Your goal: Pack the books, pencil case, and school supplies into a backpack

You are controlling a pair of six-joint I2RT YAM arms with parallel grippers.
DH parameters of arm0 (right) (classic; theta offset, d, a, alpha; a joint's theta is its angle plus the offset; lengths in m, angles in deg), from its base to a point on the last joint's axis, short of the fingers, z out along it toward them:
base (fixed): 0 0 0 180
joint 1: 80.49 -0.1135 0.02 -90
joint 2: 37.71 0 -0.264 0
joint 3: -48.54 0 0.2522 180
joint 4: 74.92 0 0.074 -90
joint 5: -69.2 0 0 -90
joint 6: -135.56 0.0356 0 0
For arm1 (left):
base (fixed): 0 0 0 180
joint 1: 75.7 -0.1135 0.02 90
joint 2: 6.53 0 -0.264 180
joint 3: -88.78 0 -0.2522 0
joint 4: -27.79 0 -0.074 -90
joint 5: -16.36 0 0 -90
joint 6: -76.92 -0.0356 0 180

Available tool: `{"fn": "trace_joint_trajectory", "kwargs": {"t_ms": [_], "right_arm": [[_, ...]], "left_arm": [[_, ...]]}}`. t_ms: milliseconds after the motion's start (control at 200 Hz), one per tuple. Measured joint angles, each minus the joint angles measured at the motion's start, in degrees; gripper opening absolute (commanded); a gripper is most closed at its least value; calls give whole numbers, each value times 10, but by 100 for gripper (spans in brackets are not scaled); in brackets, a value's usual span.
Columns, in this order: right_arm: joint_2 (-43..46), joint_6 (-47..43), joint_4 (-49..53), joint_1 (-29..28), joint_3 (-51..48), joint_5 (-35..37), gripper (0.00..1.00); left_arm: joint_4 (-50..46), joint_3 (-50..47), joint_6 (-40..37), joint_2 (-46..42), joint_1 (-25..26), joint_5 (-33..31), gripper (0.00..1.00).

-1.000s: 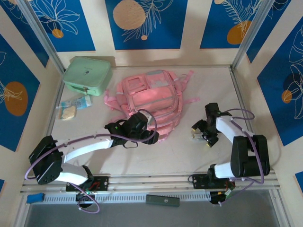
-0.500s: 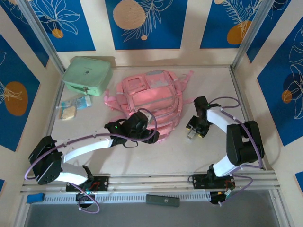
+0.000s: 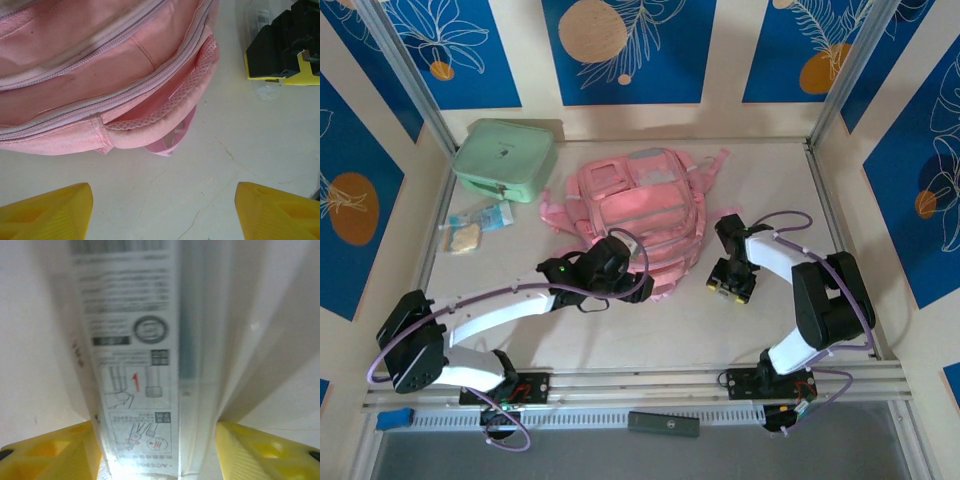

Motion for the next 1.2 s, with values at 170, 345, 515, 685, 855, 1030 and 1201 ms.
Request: {"fn": "trace_joint_trajectory", "kwargs": {"t_ms": [170,345,515,685,855,1030,1201], "right_arm": [[18,-3,0,26,-16,1,59],[9,-15,3,24,-8,2,58],[8,-32,8,24,-7,2,51],[13,-51,5,21,-6,-1,45],[31,-63,0,10,-6,-8,42],[83,-64,9,-1,-6,-11,42],[128,-64,38,-17,5,-18,42]], "left_arm": [[0,0,0,-2,0,-1,76],[-1,0,0,-2,0,-1,76],[-2,0,0,-2,0,-5,76],[-9,0,-5,-2,0,-16,77],[-32,19,-65,-2,0,-41,82],[-64,81,-177,6,-5,-98,92],[-84,145,-265,54,-54,-109,95]]}}
